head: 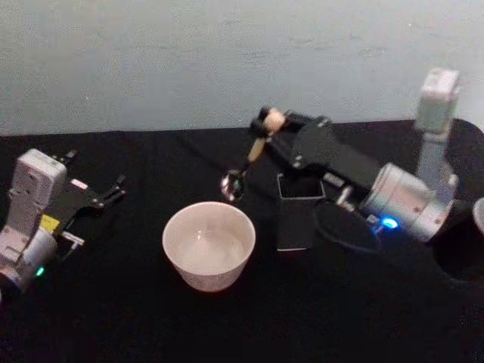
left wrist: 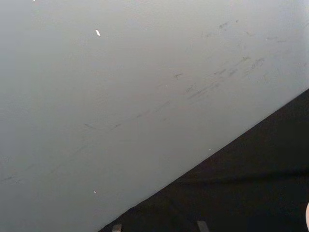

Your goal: Pick up the stirring spoon with one hand, stir inside the cup, then place it back in its original position.

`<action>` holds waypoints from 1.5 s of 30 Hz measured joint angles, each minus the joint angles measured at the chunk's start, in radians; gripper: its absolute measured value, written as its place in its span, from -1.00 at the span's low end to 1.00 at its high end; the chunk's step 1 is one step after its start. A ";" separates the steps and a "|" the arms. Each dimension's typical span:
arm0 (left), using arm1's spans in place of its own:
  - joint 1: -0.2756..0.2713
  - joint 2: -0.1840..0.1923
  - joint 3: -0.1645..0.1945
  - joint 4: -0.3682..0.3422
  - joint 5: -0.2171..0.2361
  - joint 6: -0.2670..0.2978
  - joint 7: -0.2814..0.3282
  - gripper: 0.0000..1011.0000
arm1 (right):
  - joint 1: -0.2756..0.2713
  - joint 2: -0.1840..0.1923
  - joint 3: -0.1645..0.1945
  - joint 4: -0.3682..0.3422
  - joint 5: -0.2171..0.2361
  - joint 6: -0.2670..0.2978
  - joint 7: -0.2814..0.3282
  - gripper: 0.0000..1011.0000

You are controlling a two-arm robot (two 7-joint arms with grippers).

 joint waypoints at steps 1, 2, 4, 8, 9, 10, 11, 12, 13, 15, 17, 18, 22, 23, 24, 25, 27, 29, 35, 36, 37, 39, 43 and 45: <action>0.000 0.000 0.000 0.000 0.000 0.000 0.000 0.98 | 0.006 -0.002 -0.011 0.010 -0.005 -0.003 0.006 -0.60; 0.000 0.000 0.000 0.000 0.000 0.000 0.000 0.98 | 0.017 -0.006 -0.030 0.027 -0.017 -0.009 0.017 -0.60; 0.000 0.000 0.000 0.000 0.000 0.000 0.000 0.98 | 0.025 -0.008 -0.047 0.045 -0.029 -0.015 0.022 -0.60; 0.000 0.000 0.000 0.000 0.000 0.000 0.000 0.98 | 0.041 -0.017 -0.082 0.082 -0.062 -0.033 0.026 -0.60; 0.000 0.000 0.000 0.000 0.000 0.000 0.000 0.98 | 0.044 -0.020 -0.089 0.090 -0.070 -0.038 0.025 -0.60; 0.000 0.000 0.000 0.000 0.000 0.000 0.000 0.98 | 0.049 -0.025 -0.101 0.107 -0.089 -0.048 0.020 -0.60; 0.000 0.000 0.000 0.000 0.000 0.000 0.000 0.98 | 0.052 -0.028 -0.106 0.116 -0.100 -0.052 0.017 -0.60; 0.000 0.000 0.000 0.000 0.000 0.000 0.000 0.98 | 0.056 -0.034 -0.114 0.131 -0.116 -0.061 0.010 -0.60; 0.000 0.000 0.000 0.000 0.000 0.000 0.000 0.98 | 0.058 -0.038 -0.118 0.139 -0.124 -0.066 0.006 -0.60; 0.000 0.000 0.000 0.000 0.000 0.000 0.000 0.98 | 0.062 -0.044 -0.125 0.155 -0.139 -0.074 0.001 -0.60; 0.000 0.000 0.000 0.000 0.000 0.000 0.000 0.98 | 0.068 -0.056 -0.134 0.180 -0.164 -0.087 -0.008 -0.60; 0.000 0.000 0.000 0.000 0.000 0.000 0.000 0.98 | 0.070 -0.060 -0.137 0.189 -0.172 -0.092 -0.011 -0.60; 0.000 0.000 0.000 0.000 0.000 0.000 0.000 0.98 | 0.083 -0.086 -0.146 0.240 -0.205 -0.123 -0.018 -0.60; 0.000 0.000 0.000 0.000 0.000 0.000 0.000 0.98 | 0.085 -0.091 -0.147 0.247 -0.209 -0.128 -0.018 -0.60; 0.000 0.000 0.000 0.000 0.000 0.000 0.000 0.98 | 0.087 -0.095 -0.147 0.254 -0.213 -0.132 -0.018 -0.60; 0.000 0.000 0.000 0.000 0.000 0.000 0.000 0.98 | 0.090 -0.099 -0.149 0.262 -0.217 -0.135 -0.018 -0.60; 0.000 0.000 0.000 0.000 0.000 0.000 0.000 0.98 | 0.096 -0.110 -0.152 0.281 -0.227 -0.142 -0.017 -0.60; 0.000 0.000 0.000 0.000 0.000 0.000 0.000 0.98 | 0.099 -0.115 -0.154 0.291 -0.232 -0.145 -0.014 -0.60; 0.000 0.000 0.000 0.000 0.000 0.000 0.000 0.98 | 0.111 -0.136 -0.164 0.328 -0.249 -0.152 0.001 -0.60; 0.000 0.000 0.000 0.000 0.000 0.000 0.000 0.98 | 0.112 -0.138 -0.164 0.330 -0.249 -0.152 0.003 -0.60; 0.000 0.000 0.000 0.000 0.000 0.000 0.000 0.98 | 0.112 -0.140 -0.165 0.333 -0.250 -0.152 0.006 -0.60; 0.000 0.000 0.000 0.000 0.000 0.000 0.000 0.98 | 0.113 -0.142 -0.166 0.335 -0.251 -0.152 0.008 -0.60; 0.000 0.000 0.000 0.000 0.000 0.000 0.000 0.98 | 0.116 -0.145 -0.166 0.342 -0.257 -0.152 0.009 -0.60; 0.000 0.000 0.000 0.000 0.000 0.000 0.000 0.98 | 0.116 -0.145 -0.162 0.343 -0.258 -0.152 0.006 -0.60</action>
